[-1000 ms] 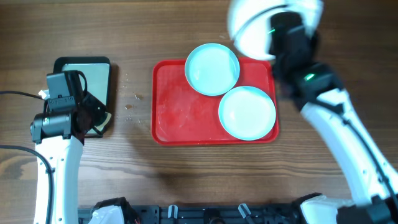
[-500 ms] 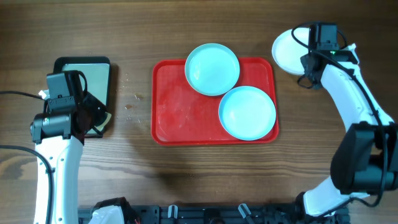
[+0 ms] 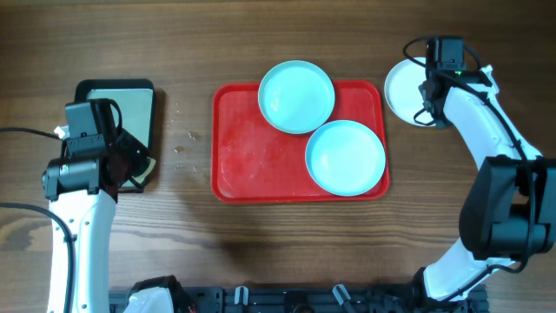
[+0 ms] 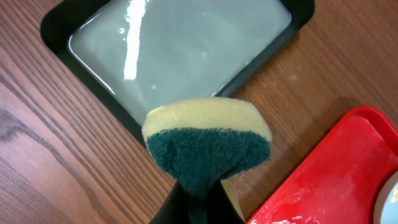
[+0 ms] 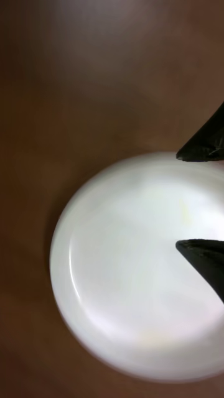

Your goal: Clean dirty plates on tray and stack at the side

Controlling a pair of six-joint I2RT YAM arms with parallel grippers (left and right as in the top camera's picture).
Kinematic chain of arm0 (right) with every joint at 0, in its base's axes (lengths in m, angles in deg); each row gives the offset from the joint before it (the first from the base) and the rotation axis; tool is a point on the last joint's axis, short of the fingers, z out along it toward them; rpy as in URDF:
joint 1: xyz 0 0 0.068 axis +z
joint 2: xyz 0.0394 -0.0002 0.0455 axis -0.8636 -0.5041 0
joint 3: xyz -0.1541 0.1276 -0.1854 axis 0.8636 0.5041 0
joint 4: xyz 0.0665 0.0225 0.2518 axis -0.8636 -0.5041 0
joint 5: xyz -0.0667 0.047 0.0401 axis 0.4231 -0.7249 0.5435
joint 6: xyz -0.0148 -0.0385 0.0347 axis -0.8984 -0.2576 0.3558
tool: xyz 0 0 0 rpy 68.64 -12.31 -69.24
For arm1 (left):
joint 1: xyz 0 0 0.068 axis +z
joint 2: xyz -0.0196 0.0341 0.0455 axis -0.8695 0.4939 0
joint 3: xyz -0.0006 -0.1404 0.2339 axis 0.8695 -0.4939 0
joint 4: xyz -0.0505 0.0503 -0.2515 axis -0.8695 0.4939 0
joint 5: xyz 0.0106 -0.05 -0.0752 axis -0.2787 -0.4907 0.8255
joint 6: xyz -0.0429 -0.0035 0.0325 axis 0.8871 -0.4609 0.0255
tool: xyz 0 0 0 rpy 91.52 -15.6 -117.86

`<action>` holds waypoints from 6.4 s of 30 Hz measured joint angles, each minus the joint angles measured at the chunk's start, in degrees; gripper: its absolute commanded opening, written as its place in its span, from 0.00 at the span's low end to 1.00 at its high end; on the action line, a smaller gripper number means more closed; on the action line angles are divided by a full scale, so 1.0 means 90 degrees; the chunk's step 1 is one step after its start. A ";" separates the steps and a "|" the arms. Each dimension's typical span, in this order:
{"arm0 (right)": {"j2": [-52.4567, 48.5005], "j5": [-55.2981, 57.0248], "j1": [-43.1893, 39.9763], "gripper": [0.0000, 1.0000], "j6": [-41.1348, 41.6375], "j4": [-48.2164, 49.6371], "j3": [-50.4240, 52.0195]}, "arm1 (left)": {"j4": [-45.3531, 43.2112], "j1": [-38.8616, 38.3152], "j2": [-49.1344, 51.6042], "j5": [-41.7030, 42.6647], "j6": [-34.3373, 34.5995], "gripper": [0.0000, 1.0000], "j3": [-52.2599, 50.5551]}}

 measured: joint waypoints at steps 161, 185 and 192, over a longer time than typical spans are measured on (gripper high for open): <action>0.0993 0.1319 0.5700 0.04 -1.0479 0.2756 -0.0143 | -0.0398 -0.0427 0.0002 -0.1270 0.0146 0.04 0.0022; 0.0974 0.1761 0.5115 0.04 -1.0586 0.2234 -0.0078 | -0.0330 -0.0289 0.0002 -0.1020 0.0146 0.04 0.0022; 0.1241 0.1207 0.2963 0.04 -0.5860 0.1202 -0.0080 | -0.0333 -0.0287 0.0002 -0.1003 0.0146 0.04 0.0022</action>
